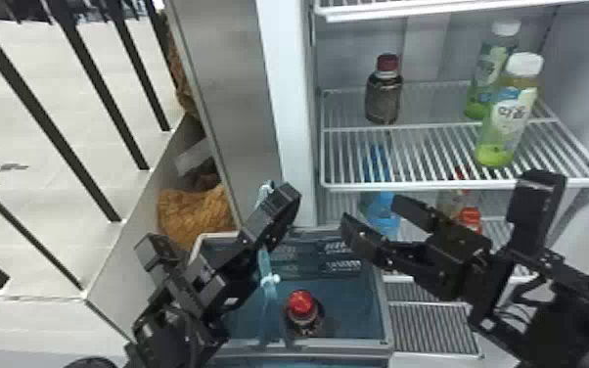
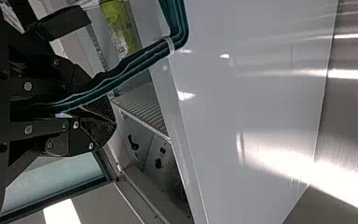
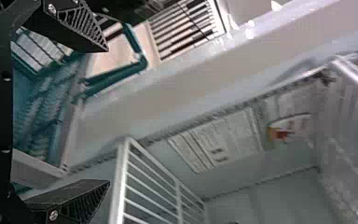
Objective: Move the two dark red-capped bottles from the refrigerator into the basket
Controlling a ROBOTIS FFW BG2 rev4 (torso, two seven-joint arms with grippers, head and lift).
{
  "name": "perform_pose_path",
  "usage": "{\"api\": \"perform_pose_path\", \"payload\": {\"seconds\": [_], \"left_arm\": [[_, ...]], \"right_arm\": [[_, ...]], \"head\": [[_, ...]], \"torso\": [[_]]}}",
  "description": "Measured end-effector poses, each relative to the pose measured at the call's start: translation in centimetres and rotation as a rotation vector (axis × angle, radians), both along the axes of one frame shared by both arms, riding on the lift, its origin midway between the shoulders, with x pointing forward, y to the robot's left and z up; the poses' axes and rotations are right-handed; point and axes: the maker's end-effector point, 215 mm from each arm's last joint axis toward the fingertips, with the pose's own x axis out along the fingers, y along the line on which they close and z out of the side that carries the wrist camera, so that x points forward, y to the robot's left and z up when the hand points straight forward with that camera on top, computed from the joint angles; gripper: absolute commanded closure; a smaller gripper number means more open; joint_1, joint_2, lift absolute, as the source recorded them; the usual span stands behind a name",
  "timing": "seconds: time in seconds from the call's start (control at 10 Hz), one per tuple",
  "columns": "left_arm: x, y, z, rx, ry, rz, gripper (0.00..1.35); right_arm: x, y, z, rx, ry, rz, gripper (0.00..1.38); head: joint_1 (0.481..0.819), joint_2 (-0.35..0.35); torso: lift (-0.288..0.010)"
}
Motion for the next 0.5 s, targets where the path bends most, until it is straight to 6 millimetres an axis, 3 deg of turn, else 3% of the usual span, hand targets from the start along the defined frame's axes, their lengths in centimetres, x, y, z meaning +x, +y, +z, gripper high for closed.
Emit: {"api": "perform_pose_path", "payload": {"seconds": [0.5], "left_arm": [[0.0,0.0,0.0,0.0,0.0,0.0,1.2]], "right_arm": [[4.3,-5.6,4.1,0.008,-0.154,-0.22,0.1]], "head": [[0.695,0.056]], "torso": [[-0.034]]}}
